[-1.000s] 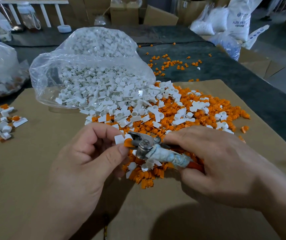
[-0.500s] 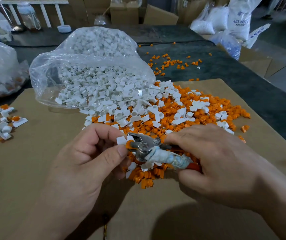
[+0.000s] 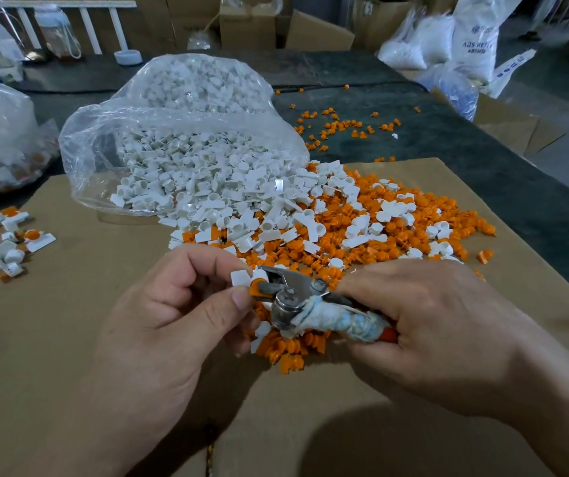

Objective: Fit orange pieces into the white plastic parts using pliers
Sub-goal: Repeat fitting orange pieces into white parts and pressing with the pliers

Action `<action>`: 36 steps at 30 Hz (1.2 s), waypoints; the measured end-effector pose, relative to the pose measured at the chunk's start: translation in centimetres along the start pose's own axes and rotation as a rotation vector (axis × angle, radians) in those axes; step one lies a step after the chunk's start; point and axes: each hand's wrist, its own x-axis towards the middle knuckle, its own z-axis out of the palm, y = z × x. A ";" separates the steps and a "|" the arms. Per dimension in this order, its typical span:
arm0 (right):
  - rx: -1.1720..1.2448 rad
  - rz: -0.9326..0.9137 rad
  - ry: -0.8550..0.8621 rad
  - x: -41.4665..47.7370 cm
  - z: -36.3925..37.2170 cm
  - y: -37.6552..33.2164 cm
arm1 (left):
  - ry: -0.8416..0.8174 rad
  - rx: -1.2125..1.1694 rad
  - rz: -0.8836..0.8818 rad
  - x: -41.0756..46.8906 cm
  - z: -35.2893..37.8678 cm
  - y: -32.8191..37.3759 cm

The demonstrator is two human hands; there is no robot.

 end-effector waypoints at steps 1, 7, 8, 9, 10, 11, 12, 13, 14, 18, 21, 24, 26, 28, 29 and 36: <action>0.000 -0.005 0.013 0.0 0.0 0.0 | -0.001 -0.003 0.000 0.0 0.0 0.0; 0.000 0.007 0.080 -0.1 0.2 -0.3 | 0.050 -0.012 0.004 -0.5 -0.3 -0.1; 0.010 0.010 0.080 -0.1 0.4 -0.3 | 0.061 0.006 0.008 -0.5 -0.3 -0.2; 0.022 0.018 0.068 0.0 0.5 -0.2 | 0.079 0.030 0.010 -0.4 -0.3 -0.3; 0.030 0.030 0.050 0.0 0.5 -0.1 | 0.103 0.054 0.006 -0.3 -0.2 -0.4; 0.032 0.046 0.041 0.0 0.6 0.0 | 0.129 0.074 -0.004 -0.2 -0.3 -0.5; 0.026 0.062 0.048 0.1 0.6 0.3 | 0.158 0.088 -0.024 -0.1 -0.4 -0.6; 0.008 0.078 0.068 0.1 0.6 0.6 | 0.188 0.096 -0.054 0.0 -0.5 -0.7; -0.021 0.098 0.092 0.1 0.6 0.9 | 0.207 0.105 -0.089 0.0 -0.6 -0.8; -0.141 0.174 0.079 0.5 1.2 1.4 | 0.176 0.138 -0.197 -0.5 -0.5 -0.9; -0.165 0.153 0.054 0.9 1.6 1.5 | 0.106 0.037 -0.208 -0.7 0.4 -0.7; -0.172 0.138 0.031 1.2 1.7 1.5 | 0.098 -0.006 -0.227 -0.8 0.5 -0.3; -0.150 0.119 0.078 1.0 1.5 1.6 | 0.091 -0.019 -0.237 -0.8 0.5 -0.1; -0.056 0.058 0.212 0.8 1.3 1.2 | 0.064 -0.055 -0.259 -0.8 0.7 0.2; -0.008 0.008 0.273 0.8 1.3 0.7 | 0.050 -0.078 -0.261 -0.8 0.9 0.3; -0.033 -0.219 0.320 1.3 1.8 -1.9 | -0.032 -0.094 -0.220 -1.1 1.7 0.2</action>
